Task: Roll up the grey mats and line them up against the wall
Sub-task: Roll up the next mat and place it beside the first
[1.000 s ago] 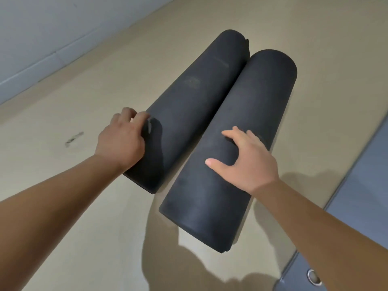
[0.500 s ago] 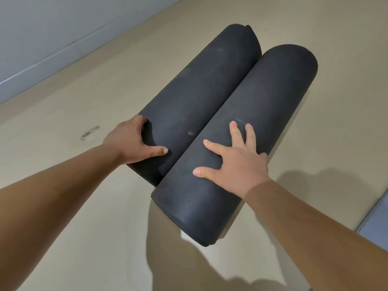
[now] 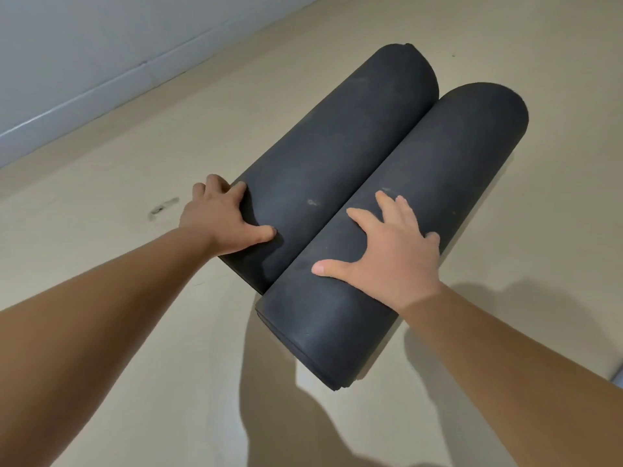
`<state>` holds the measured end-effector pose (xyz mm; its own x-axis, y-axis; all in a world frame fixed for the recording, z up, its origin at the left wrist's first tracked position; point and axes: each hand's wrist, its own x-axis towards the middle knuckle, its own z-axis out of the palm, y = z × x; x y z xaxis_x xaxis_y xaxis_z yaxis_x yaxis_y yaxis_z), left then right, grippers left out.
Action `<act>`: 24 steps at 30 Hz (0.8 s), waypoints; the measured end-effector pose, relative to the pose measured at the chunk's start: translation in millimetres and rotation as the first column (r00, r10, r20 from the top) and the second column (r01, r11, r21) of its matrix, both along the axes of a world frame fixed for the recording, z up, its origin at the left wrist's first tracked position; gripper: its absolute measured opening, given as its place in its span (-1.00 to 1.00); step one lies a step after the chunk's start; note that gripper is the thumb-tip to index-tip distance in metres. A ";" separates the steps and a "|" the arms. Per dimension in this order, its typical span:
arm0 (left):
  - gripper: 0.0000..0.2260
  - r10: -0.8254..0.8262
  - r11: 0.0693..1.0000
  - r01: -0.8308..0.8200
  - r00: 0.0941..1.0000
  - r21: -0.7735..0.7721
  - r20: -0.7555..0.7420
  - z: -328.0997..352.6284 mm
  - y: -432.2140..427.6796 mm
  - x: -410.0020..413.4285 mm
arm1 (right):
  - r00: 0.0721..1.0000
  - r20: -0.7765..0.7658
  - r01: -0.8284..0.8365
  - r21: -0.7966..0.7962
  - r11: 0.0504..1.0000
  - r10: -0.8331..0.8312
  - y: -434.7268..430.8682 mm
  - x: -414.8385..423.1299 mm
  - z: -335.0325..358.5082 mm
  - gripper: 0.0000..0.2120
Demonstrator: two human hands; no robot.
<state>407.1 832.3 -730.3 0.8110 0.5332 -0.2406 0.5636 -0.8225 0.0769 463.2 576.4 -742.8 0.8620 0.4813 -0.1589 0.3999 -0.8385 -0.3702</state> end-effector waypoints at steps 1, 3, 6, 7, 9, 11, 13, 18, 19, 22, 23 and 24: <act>-0.14 -0.022 0.999 0.021 0.999 0.025 0.037 0.0 -1.0 -2.8 | 1.000 0.008 0.027 0.161 0.987 -0.028 -10.2 -1.3 -0.7 -0.13; -0.17 -0.064 0.997 0.060 0.994 0.052 0.085 -3.5 -2.6 -10.3 | 0.999 0.039 0.022 0.327 0.945 -0.037 -27.4 -6.5 -5.0 -0.25; -0.02 -0.141 0.988 0.137 0.988 0.067 0.060 -17.2 -7.3 -24.7 | 0.999 0.024 -0.050 0.244 0.968 0.046 -35.6 -16.8 -13.4 -0.23; 0.01 -0.140 0.989 0.137 0.988 0.062 0.060 -22.4 -6.8 -28.1 | 0.999 -0.011 -0.044 0.234 0.971 0.048 -34.6 -18.7 -14.8 -0.23; 0.04 -0.117 0.992 0.114 0.992 0.055 0.053 -27.9 -3.1 -28.4 | 0.998 -0.021 -0.060 0.202 0.978 0.065 -33.5 -17.4 -14.8 -0.23; 0.06 -0.102 0.994 0.101 0.995 0.042 0.003 -29.2 1.2 -24.4 | 0.993 0.011 -0.116 0.132 0.984 0.115 -35.4 -16.2 -16.9 -0.20; 0.07 -0.088 0.996 0.088 0.996 0.014 -0.017 -30.1 4.2 -22.4 | 0.992 0.009 -0.126 0.115 0.985 0.126 -37.4 -17.6 -20.4 -0.17; 0.06 -0.056 0.998 0.056 0.998 -0.033 -0.011 -26.0 1.1 -23.2 | 0.989 0.002 -0.146 -0.032 0.989 0.146 -36.7 -19.8 -16.2 -0.17; 0.05 -0.056 0.998 0.055 0.998 -0.030 -0.019 -23.4 -0.7 -22.6 | 0.989 -0.007 -0.148 -0.043 0.988 0.148 -35.2 -19.9 -13.5 -0.16; 0.05 -0.073 0.997 0.073 0.997 0.005 -0.032 -13.7 -8.4 -18.0 | 0.987 -0.007 -0.158 -0.058 0.986 0.158 -34.2 -20.8 -5.7 -0.15; 0.04 -0.081 0.997 0.082 0.996 0.017 -0.032 -9.1 -12.7 -16.8 | 0.985 0.004 -0.171 -0.074 0.982 0.172 -35.7 -22.0 -3.0 -0.16; 0.01 -0.087 0.996 0.087 0.996 0.018 -0.021 -4.5 -17.7 -15.7 | 0.983 0.010 -0.180 -0.091 0.979 0.182 -38.7 -23.0 -0.5 -0.18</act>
<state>391.4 814.6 -734.8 0.8495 0.4656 -0.2481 0.4911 -0.8697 0.0495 440.2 537.7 -743.3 0.7649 0.6146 -0.1928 0.5544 -0.7806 -0.2886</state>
